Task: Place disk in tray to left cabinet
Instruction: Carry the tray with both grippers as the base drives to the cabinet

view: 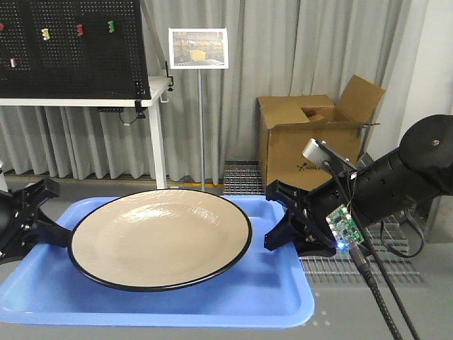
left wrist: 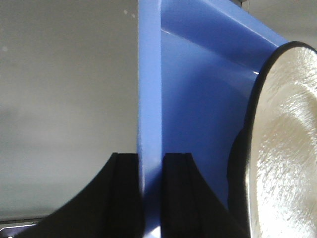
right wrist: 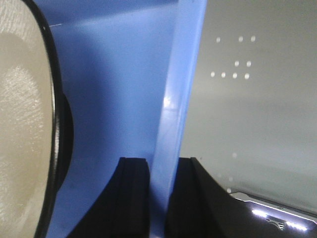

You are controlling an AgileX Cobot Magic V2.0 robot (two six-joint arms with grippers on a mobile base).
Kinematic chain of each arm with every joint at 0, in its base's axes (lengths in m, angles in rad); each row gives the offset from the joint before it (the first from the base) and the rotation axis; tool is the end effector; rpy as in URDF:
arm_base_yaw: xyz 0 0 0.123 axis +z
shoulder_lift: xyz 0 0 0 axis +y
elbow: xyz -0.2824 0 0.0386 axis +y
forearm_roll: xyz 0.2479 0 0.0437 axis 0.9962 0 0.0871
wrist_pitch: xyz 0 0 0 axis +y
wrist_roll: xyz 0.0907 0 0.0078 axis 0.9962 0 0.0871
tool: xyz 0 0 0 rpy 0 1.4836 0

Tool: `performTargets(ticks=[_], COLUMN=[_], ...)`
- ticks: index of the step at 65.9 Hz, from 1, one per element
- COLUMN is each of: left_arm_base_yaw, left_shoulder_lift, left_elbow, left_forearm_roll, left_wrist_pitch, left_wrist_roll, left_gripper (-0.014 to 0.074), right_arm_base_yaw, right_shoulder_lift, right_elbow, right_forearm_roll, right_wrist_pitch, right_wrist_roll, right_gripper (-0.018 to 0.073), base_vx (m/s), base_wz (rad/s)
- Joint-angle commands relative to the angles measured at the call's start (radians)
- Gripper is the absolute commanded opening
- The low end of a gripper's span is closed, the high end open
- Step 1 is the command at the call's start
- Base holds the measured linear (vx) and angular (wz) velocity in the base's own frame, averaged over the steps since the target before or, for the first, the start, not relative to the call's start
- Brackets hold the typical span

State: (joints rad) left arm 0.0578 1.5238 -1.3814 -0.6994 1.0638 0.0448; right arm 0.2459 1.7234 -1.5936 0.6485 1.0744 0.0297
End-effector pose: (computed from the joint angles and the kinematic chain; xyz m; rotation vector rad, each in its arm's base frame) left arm 0.3200 -0.0328 0.3517 -0.2783 2.5212 -0.8761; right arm 0.3500 0.1377 0.3419 -0.0435 2.6363 0.9480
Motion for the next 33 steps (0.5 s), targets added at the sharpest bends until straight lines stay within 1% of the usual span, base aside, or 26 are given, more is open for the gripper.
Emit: performTargets(ticks=[1,33], left_arm_base_yaw=[-0.038,-0.038], left_shoulder_lift=[-0.044,-0.044], left_elbow=[-0.037,-0.037], left_forearm_roll=[-0.228,-0.228], left_wrist_pitch=[0.032,0.032], left_wrist_roll=[-0.011,-0.011], left_gripper=[0.0,0.0], right_arm_base_yaw=[0.033,0.033], right_shoulder_lift=[-0.058,-0.058], right_elbow=[-0.042,-0.042], right_forearm_roll=[0.247,0.247], right_wrist_pitch=[-0.012,-0.013], right_wrist_roll=[-0.009,-0.009], right_gripper=[-0.0004,-0.0004], base_vx=[0.6,0.56], base_wz=[0.01,-0.03])
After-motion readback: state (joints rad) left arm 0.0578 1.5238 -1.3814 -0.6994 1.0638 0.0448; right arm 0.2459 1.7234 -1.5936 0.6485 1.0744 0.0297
